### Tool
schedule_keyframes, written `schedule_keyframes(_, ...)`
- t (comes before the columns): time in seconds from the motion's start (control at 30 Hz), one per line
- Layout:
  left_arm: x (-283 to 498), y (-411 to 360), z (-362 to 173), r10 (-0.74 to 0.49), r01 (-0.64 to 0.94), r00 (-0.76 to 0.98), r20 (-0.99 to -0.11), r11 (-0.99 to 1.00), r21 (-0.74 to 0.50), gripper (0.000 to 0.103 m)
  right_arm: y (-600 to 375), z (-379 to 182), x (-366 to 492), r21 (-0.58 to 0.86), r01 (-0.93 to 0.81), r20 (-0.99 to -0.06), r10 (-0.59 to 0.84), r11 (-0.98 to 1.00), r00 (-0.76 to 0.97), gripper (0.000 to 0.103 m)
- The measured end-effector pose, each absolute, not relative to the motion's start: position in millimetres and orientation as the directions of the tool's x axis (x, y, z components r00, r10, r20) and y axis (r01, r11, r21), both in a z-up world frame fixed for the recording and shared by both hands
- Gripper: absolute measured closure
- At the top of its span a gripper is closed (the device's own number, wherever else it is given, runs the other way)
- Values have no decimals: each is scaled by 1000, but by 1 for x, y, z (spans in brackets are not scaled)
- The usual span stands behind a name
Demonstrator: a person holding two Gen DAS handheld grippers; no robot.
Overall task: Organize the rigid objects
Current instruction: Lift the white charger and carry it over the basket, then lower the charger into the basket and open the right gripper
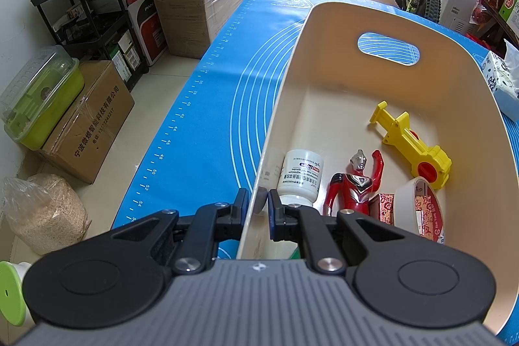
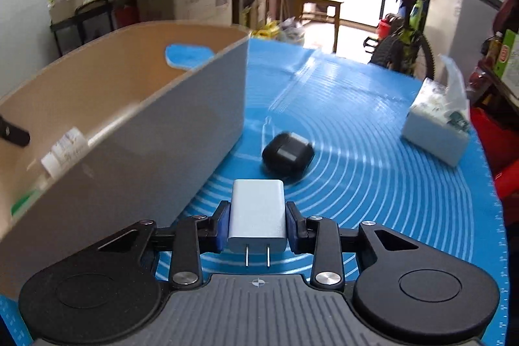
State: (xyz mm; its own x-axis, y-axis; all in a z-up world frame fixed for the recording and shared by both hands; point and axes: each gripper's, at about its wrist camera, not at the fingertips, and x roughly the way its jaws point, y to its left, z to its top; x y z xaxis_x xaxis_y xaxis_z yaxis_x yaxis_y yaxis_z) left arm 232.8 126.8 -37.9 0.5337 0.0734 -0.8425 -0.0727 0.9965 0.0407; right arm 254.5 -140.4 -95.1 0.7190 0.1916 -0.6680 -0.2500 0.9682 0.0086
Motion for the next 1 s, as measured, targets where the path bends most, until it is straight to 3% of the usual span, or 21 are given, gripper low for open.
schedule_keyframes(0.5, 233, 126, -38, 75, -72, 534, -842, 996, 43, 89, -116, -33, 237, 12, -196, -513, 174, 981, 841, 61)
schedule_keyframes(0.73, 233, 126, -38, 74, -72, 534, -842, 997, 43, 90, -75, -17, 238, 16, -260, -531, 229, 965, 816, 61)
schedule_keyframes(1.0, 233, 126, -38, 75, -71, 534, -842, 997, 43, 90, -20, -32, 235, -59, -361, -614, 251, 931, 748, 61)
